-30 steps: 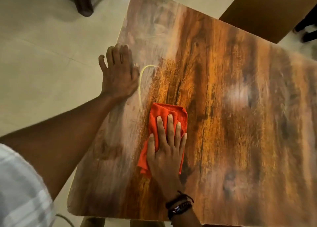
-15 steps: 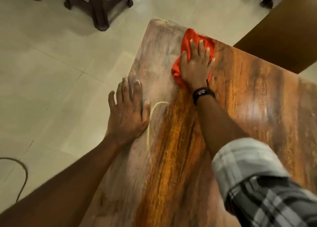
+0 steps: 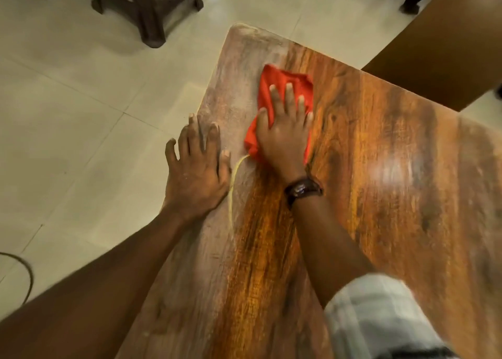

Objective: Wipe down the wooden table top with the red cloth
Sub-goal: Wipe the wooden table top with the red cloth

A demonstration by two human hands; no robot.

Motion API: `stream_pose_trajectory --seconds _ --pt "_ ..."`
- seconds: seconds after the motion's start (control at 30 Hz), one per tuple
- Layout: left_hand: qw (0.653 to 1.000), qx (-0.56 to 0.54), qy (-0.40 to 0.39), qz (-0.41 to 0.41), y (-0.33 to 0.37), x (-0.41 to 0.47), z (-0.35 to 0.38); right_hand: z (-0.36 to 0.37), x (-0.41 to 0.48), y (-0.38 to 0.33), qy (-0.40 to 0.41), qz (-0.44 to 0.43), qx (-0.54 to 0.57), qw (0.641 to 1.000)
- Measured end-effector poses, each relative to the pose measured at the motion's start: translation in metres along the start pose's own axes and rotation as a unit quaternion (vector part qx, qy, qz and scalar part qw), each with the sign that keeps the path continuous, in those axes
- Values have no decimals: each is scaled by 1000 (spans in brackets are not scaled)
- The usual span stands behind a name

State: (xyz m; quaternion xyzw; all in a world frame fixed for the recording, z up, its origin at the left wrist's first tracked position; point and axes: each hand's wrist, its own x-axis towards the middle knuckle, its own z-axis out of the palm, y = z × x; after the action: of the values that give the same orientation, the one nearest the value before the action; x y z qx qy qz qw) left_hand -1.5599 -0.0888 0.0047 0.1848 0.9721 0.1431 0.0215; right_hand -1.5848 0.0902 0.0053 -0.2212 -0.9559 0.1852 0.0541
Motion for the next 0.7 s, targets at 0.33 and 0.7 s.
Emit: stream_pose_trajectory --seconds 0.33,0.7 --pt "994 -69 69 -48 0 -1 4 14 -74 -13 6 -51 -19 998" --pt "994 -96 51 -25 -5 2 7 8 178 -23 -6 70 4 998"
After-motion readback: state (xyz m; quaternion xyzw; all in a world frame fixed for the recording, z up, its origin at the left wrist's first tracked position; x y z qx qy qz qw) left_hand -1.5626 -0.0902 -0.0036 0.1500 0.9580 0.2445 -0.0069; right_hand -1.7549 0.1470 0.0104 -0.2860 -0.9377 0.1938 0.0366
